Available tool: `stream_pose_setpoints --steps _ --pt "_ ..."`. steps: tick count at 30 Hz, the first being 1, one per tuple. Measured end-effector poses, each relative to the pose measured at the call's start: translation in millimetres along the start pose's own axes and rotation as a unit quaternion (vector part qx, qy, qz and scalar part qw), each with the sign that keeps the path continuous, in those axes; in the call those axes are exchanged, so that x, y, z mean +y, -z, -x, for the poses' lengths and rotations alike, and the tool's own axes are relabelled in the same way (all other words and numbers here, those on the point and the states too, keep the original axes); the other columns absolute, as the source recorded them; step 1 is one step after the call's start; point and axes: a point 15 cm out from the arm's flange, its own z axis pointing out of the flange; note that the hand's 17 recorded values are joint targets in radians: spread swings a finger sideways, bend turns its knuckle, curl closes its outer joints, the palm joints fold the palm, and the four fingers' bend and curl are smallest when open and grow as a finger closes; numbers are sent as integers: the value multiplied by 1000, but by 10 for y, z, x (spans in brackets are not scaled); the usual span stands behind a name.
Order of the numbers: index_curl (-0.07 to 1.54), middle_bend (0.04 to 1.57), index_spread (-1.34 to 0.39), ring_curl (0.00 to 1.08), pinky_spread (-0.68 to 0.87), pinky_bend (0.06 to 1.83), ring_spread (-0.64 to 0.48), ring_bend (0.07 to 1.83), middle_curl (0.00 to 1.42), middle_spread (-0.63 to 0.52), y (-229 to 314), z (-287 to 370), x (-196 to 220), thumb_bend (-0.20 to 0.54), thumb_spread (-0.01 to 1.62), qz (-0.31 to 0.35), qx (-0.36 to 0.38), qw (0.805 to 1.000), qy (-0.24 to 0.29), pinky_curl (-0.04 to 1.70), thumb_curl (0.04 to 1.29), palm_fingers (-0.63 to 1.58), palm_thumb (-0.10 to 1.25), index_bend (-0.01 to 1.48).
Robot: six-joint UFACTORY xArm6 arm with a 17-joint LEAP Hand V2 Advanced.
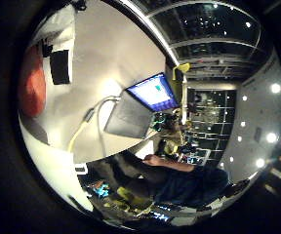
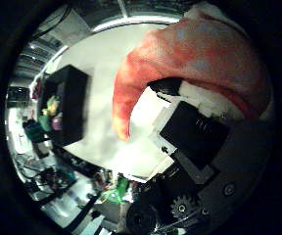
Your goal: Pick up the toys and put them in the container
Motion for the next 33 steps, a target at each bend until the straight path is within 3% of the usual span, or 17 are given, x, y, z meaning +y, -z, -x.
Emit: stream_pose_setpoints --steps 6,15,24,27,28,29,30,31,33 --pt "889 1376 -258 768 -171 1226 -229 1331 741 -129 705 1453 -196 -7 1092 -63 -65 995 41 1070 418 1094 974 1144" --pt "876 1395 -236 784 -165 1158 -228 1322 718 -124 1098 3527 -205 -14 1113 -65 -148 981 109 1199 441 1095 989 1157" --pt "868 1400 -231 797 -171 1100 -234 1310 698 -122 998 4429 -417 -25 1105 -72 -170 972 147 1281 436 1106 947 1151" --pt "830 1328 -252 752 -215 1002 -223 1281 660 -120 945 4473 -496 -39 1042 -77 -170 971 152 1185 420 1064 886 1011" --pt "801 1191 -290 731 -279 955 -250 1242 624 -153 922 4480 -499 -41 1019 -75 -169 971 154 1135 412 690 856 825" --pt "809 1184 -296 736 -294 957 -253 1247 624 -158 896 4486 -486 -39 1015 -71 -168 971 156 1122 412 690 851 812" --pt "789 934 -362 733 -219 862 -206 1083 562 -148 860 4483 -474 -38 1005 -66 -165 971 159 1132 407 -29 832 748" --pt "636 744 -442 575 -65 756 -98 782 452 -113 833 4484 -465 -31 997 -63 -163 971 163 1014 402 -193 820 623" --pt "504 548 -495 420 134 608 34 555 369 -67 817 4484 -460 -29 983 -62 -161 969 175 883 398 -165 803 491"
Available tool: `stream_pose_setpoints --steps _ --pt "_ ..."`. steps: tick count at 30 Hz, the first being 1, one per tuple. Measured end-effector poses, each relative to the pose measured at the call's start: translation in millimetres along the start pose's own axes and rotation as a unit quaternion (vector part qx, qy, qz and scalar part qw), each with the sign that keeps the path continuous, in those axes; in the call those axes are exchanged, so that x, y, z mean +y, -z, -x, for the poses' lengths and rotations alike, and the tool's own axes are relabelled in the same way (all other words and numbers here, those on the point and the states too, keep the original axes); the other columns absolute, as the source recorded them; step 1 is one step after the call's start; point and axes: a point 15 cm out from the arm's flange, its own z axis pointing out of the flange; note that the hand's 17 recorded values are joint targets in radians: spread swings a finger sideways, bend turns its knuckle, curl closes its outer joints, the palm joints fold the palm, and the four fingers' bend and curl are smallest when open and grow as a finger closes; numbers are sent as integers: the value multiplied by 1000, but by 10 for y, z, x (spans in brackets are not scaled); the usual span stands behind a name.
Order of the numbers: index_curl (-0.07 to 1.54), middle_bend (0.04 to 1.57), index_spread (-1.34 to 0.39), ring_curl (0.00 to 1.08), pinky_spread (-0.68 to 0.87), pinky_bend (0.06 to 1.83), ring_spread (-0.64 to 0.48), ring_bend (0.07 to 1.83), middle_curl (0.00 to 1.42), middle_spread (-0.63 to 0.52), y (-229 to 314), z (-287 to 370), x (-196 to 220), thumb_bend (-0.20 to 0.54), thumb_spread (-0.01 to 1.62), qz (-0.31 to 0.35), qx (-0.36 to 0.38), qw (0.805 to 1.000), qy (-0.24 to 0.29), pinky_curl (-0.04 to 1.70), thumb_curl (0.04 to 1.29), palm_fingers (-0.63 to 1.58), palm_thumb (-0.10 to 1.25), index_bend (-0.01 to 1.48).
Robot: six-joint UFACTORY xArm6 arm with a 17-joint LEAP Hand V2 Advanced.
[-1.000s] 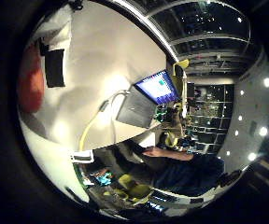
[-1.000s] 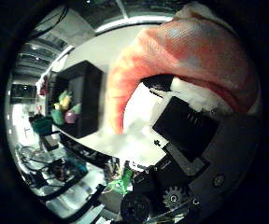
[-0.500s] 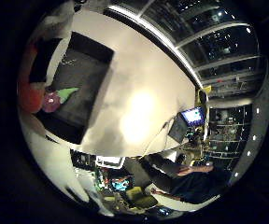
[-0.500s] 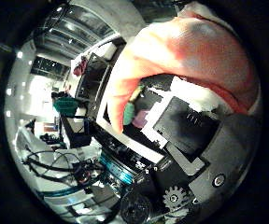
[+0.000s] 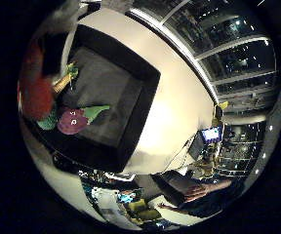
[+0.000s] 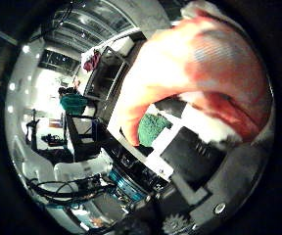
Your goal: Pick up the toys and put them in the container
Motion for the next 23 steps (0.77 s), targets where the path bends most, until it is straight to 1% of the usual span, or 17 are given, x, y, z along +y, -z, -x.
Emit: stream_pose_setpoints --steps 1,4,6,8,10,14,18,23 --pt "456 448 -507 371 242 551 93 471 335 -38 -4 1 2 -26 975 0 0 1000 6 813 396 -168 803 412" --pt "420 370 -511 346 322 511 129 426 313 -13 26 -1 22 -27 966 -1 2 1000 22 755 394 -139 800 335" --pt "350 270 -503 315 421 473 188 371 290 33 67 -11 28 -33 955 -4 5 1000 29 666 382 -102 762 154" --pt "296 221 -485 299 468 466 214 345 285 67 100 -22 84 -46 951 4 8 999 33 611 363 -95 711 104" --pt "250 192 -462 290 495 471 236 331 286 99 144 -37 179 -52 943 17 12 999 37 569 337 -89 623 102" --pt "205 176 -439 280 502 479 250 315 281 125 298 -149 280 -41 927 17 18 999 26 514 309 -81 519 117" --pt "195 176 -428 275 501 485 249 303 277 131 558 -310 370 -32 925 -2 27 1000 10 485 305 -68 511 132" --pt "198 175 -415 268 498 489 249 289 273 135 432 -311 768 -30 925 44 17 999 -2 454 302 -57 509 144"
